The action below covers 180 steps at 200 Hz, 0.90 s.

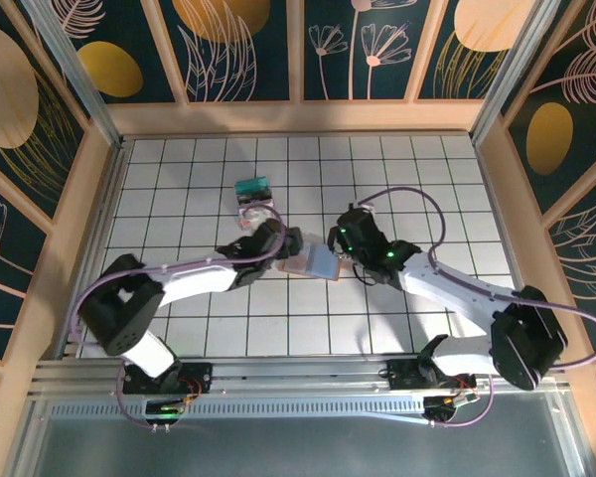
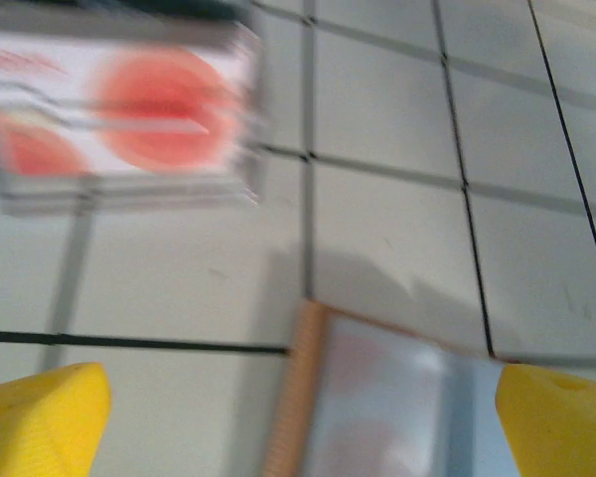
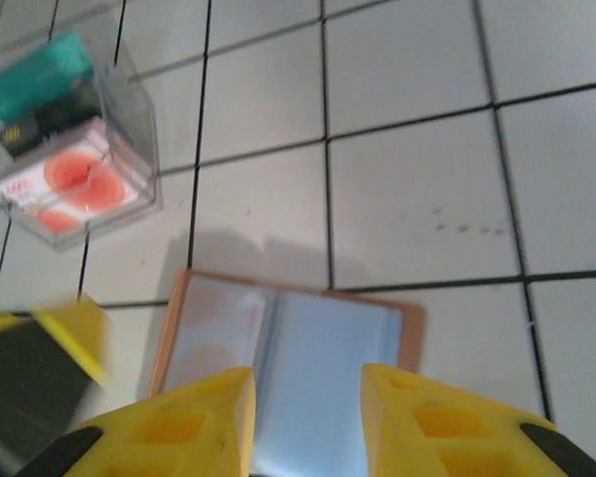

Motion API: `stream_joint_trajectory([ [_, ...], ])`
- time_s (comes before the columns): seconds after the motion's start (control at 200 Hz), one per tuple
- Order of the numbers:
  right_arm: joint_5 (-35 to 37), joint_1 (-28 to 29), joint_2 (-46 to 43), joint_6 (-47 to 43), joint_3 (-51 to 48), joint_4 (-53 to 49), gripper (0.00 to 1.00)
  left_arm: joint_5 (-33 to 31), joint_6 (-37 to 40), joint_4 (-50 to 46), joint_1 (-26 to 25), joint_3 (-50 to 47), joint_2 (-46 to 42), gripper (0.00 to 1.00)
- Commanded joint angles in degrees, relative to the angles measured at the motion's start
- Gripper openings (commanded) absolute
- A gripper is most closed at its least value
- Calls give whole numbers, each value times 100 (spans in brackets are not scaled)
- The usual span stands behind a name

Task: Take the credit cards out of the card holder

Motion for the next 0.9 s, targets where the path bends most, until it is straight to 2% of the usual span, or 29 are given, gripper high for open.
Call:
stream_joint_trajectory([
  [0.0,346,390,600,71,672,-566,33,-382,-450,-321,372,-468,-678,99],
  [0.17,283,785,1899,131,1766,-1154,34,-777,-397,-647,677,-766,-1386,99],
  [0.36,-63,844,2860,-67,2434,-1260,37,-1194,-459,-863,906,-1126,-1924,99],
  [0.595,-133,837,3480,-256,2740,-1112,57,-1433,-591,-807,980,-1485,-2369,99],
  [0.74,-106,821,3690,-325,2816,-1076,62,-1366,-589,-767,980,-1509,-2293,99],
  [0.896,-67,768,3728,-291,2660,-1055,63,-1214,-589,-705,976,-1493,-2127,99],
])
